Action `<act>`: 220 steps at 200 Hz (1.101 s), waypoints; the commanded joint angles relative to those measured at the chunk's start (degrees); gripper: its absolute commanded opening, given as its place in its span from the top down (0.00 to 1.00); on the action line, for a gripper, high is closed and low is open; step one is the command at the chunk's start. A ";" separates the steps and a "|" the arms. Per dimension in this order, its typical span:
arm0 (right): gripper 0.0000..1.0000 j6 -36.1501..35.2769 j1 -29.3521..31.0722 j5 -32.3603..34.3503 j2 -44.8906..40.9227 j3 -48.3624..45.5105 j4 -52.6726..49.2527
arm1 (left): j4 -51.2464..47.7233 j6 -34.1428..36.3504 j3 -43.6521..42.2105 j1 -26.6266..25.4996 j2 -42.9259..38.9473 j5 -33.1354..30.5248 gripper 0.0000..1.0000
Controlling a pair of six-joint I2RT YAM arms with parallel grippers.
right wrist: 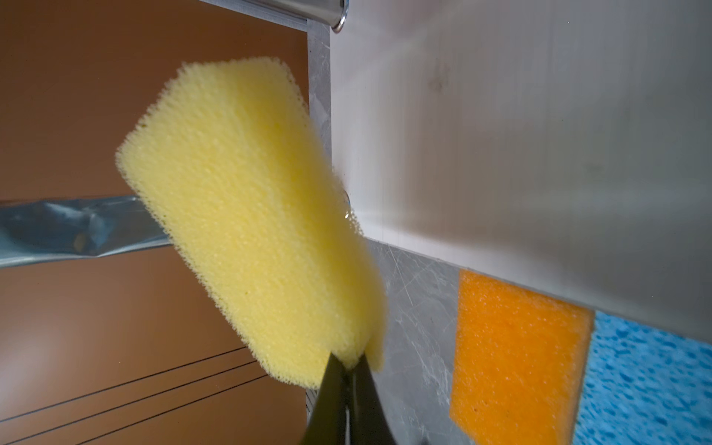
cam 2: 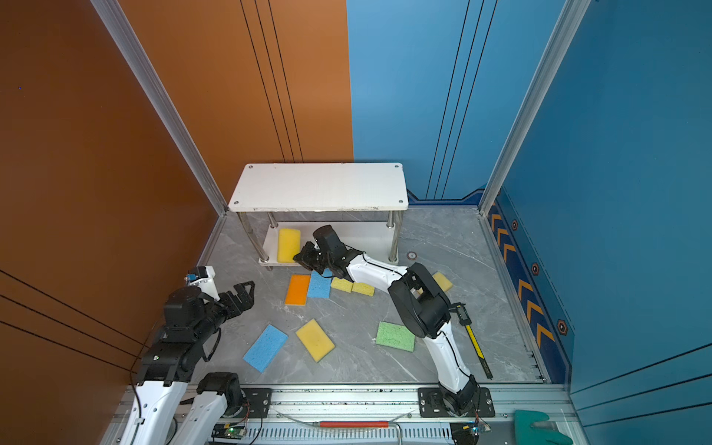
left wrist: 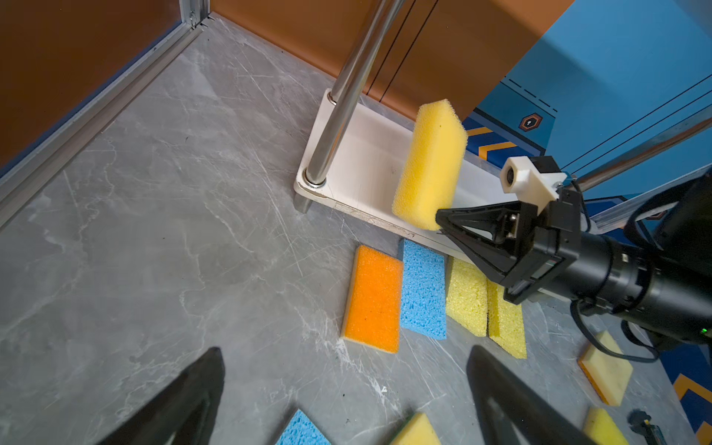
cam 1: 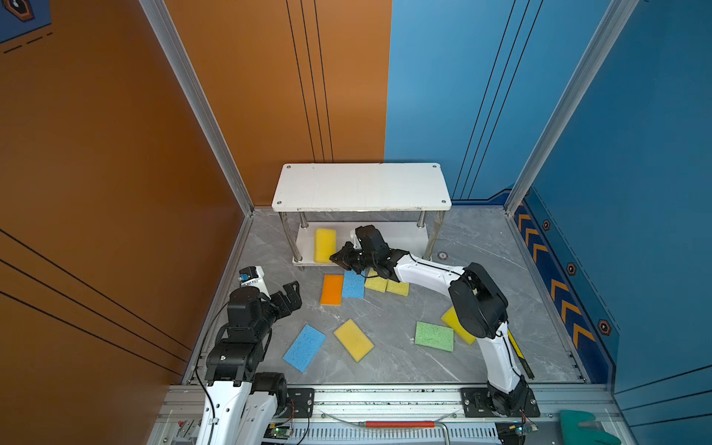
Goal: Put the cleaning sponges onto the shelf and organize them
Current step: 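Lower the foam sponge onto the lower shelf tier and open the right gripper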
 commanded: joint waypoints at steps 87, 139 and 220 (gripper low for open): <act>0.94 4.13 1.63 1.57 12.71 15.62 -1.61 | -3.46 2.80 0.59 -1.38 -1.15 -4.96 0.02; 0.89 4.53 1.04 2.65 14.22 16.63 -1.44 | -3.43 2.80 0.52 -1.52 -1.24 -5.05 0.02; 0.76 4.71 1.04 2.84 15.56 17.57 -1.81 | -3.64 2.89 0.69 -1.55 -1.33 -5.40 0.02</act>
